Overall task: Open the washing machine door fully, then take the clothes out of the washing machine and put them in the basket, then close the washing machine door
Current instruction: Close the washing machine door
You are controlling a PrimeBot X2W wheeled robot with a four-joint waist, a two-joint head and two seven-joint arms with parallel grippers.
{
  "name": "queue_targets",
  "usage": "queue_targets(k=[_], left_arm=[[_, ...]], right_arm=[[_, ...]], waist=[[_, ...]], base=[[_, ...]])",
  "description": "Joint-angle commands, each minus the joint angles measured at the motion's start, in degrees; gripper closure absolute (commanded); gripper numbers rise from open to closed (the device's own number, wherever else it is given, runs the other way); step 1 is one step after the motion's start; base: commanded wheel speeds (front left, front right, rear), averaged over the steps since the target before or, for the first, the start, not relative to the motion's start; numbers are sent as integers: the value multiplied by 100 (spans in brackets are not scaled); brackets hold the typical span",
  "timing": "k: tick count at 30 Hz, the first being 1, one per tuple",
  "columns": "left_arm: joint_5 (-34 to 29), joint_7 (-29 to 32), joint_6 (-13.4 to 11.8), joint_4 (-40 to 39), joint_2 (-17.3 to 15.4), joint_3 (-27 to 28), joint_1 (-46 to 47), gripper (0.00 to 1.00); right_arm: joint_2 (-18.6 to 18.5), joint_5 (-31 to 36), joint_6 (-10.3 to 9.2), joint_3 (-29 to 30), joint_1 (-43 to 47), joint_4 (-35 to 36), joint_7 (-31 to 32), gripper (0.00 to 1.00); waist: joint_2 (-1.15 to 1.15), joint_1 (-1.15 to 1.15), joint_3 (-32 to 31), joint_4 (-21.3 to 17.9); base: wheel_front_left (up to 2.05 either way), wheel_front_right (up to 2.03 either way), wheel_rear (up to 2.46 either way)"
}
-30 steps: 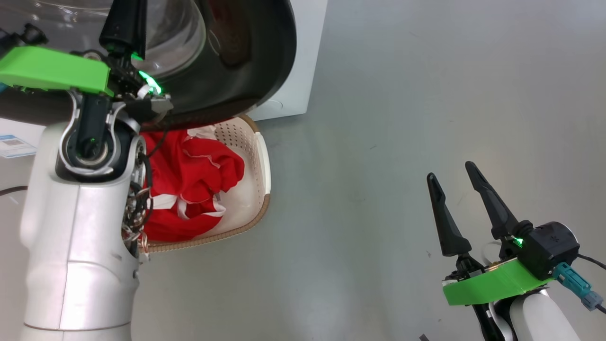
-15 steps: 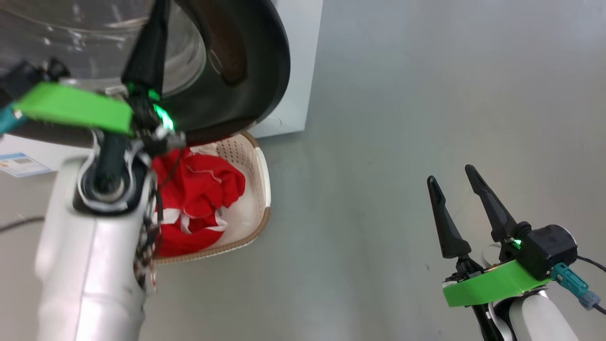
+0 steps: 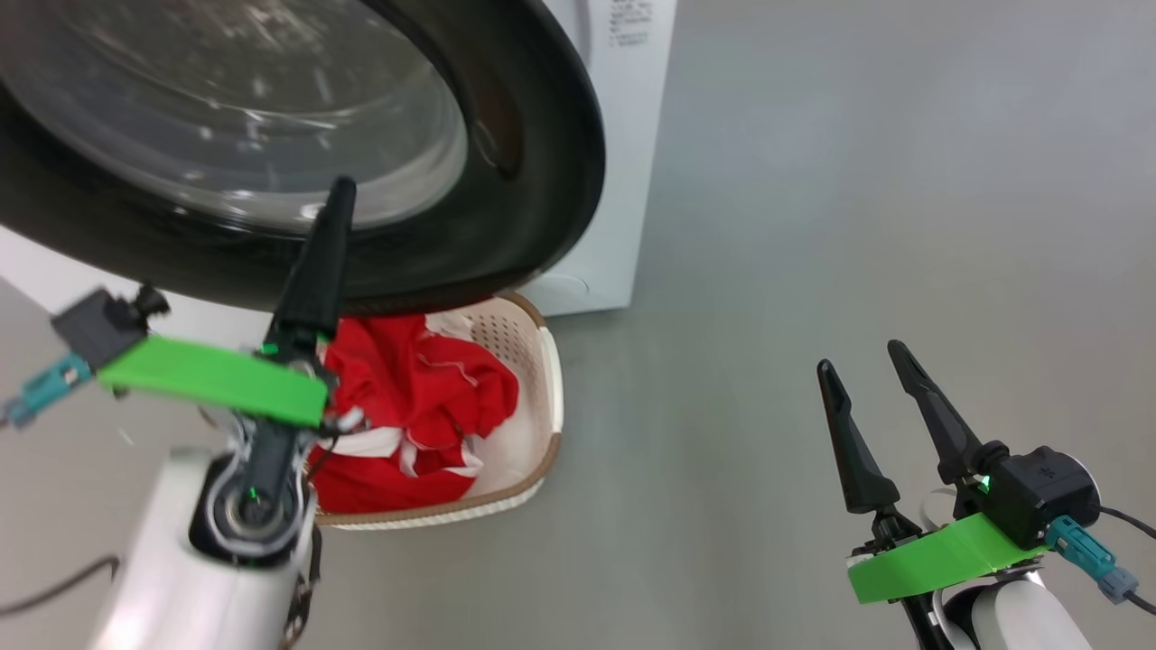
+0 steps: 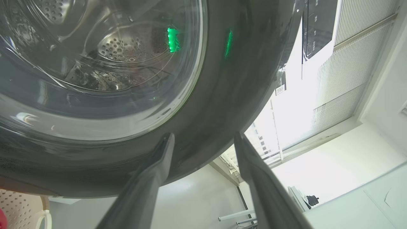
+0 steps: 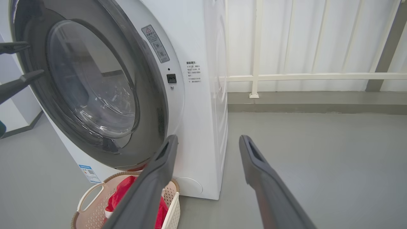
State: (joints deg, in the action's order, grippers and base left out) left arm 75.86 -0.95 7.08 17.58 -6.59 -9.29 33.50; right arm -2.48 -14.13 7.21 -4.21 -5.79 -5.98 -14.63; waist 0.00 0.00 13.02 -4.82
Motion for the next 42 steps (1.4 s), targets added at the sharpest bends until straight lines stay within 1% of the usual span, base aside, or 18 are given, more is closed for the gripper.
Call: queue_targets(k=[1, 4, 6, 9, 11, 15, 17, 19, 22, 24, 25, 27, 30, 31, 33, 38, 42], left_arm=[[-163, -123, 40, -247, -228, 92, -137, 0], [-382, -320, 40, -332, -302, 36, -437, 0], [-528, -485, -17, -346, -333, 46, -615, 0], [-919, -715, -46, -437, -435, -72, -812, 0], [-1356, -905, -51, -520, -579, -225, -942, 0], [-2224, -1191, -214, -675, -812, -471, -1241, 0], [-2679, -1299, -363, -796, -903, -512, -1404, 0], [-3011, -1358, -503, -935, -906, -491, -1599, 0], [-3531, -1395, -680, -1154, -878, -443, -1893, 0], [-3894, -1400, -782, -1364, -796, -289, -2062, 0], [-4257, -1402, -819, -1573, -691, -141, -2241, 0], [-4654, -1403, -854, -1736, -621, -25, -2424, 0], [-5072, -1403, -864, -1885, -497, 170, -2673, 0], [-5072, -1403, -864, -1885, -497, 170, -2673, 0], [-5264, -1404, -848, -1910, -423, 250, -2826, 0], [-5484, -1404, -767, -1920, -235, 469, -3161, 0], [-5657, -1404, -774, -1992, -89, 708, -3407, 0]], right_arm=[[-40, -45, 28, -95, 20, 110, -37, 0], [-40, -47, 28, -77, 66, 95, -37, 0], [-40, -38, 28, -49, 91, 73, -37, 0], [-40, -29, 28, -13, 120, 62, -37, 0], [-40, -27, 28, 9, 138, 59, -37, 0], [-40, -21, 28, 64, 179, 58, -37, 0], [-40, -14, 28, 100, 209, 50, -37, 0], [-40, -15, 28, 136, 242, 53, -37, 0], [-40, -17, 28, 176, 291, 70, -37, 0], [-40, -22, 28, 198, 314, 79, -37, 0], [-40, -25, 28, 206, 333, 76, -37, 0], [-40, -14, 28, 220, 353, 71, -37, 0], [-40, 70, 28, 259, 393, 90, -37, 0], [-40, 70, 28, 259, 393, 90, -37, 0], [-40, 84, 28, 288, 434, 111, -37, 0], [-40, 73, 28, 307, 567, 155, -37, 0], [-40, 79, 28, 339, 636, 229, -37, 0]], waist=[[0, 0, -229, 198], [0, 0, -372, 300], [0, 0, -450, 369], [0, 0, -549, 451], [0, 0, -615, 494], [0, 0, -750, 548], [0, 0, -816, 562], [0, 0, -872, 571], [0, 0, -936, 582], [0, 0, -968, 588], [0, 0, -1009, 593], [0, 0, -1063, 596], [0, 0, -1150, 597], [0, 0, -1150, 597], [0, 0, -1197, 604], [0, 0, -1310, 595], [0, 0, -1359, 561]], base=[[0, 0, 0], [0, 0, 0], [0, 0, 0], [0, 0, 0], [0, 0, 0], [0, 0, 0], [0, 0, 0], [0, 0, 0], [0, 0, 0], [0, 0, 0], [0, 0, 0], [0, 0, 0], [0, 0, 0], [0, 0, 0], [0, 0, 0], [0, 0, 0], [0, 0, 0]])
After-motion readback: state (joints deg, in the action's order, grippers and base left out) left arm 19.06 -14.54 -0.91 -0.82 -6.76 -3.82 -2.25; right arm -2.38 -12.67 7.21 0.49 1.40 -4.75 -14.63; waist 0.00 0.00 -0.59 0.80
